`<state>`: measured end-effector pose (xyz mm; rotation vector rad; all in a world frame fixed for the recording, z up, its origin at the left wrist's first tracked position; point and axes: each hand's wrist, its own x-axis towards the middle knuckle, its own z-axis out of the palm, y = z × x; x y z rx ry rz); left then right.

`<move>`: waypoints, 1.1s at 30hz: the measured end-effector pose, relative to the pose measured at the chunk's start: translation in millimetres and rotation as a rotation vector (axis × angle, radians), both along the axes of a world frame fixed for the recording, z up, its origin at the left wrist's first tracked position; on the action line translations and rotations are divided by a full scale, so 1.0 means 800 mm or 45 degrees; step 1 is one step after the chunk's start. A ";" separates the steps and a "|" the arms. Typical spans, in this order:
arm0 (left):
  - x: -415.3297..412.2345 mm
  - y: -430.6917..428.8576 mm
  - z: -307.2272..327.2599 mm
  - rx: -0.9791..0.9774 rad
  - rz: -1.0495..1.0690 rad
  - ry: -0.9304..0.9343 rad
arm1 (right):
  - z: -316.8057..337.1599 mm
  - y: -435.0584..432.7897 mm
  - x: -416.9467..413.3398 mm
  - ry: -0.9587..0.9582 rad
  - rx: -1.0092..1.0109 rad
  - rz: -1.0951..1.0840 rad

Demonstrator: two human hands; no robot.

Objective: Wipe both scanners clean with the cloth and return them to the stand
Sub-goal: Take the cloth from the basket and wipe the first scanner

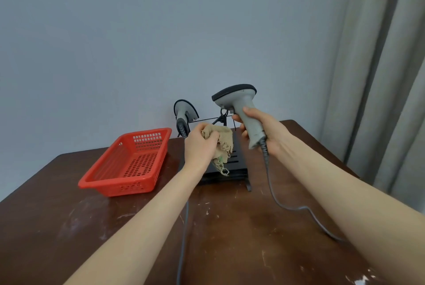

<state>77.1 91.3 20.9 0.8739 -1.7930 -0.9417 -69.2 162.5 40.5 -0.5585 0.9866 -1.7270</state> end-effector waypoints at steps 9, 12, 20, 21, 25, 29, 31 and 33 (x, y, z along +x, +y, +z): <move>-0.032 0.006 0.007 0.612 -0.202 0.336 | 0.003 -0.003 0.016 -0.079 0.064 0.008; -0.041 0.008 0.010 0.485 -0.096 0.276 | 0.003 0.000 0.026 0.028 0.115 0.011; -0.042 0.035 0.018 -0.052 -0.068 0.035 | 0.006 -0.006 0.025 0.412 0.080 -0.314; -0.046 0.040 0.017 0.034 -0.172 0.017 | 0.006 -0.007 0.026 0.468 0.088 -0.332; -0.048 0.042 0.015 0.410 -0.375 0.102 | 0.006 -0.008 0.028 0.165 0.086 -0.282; -0.041 0.032 0.008 0.658 -0.392 0.225 | 0.001 -0.006 0.019 0.075 -0.002 -0.267; -0.038 0.030 0.006 0.756 -0.402 0.346 | -0.003 -0.003 0.020 0.220 0.017 -0.253; -0.036 0.030 0.007 0.827 -0.416 0.465 | -0.008 0.000 0.021 0.236 0.077 -0.264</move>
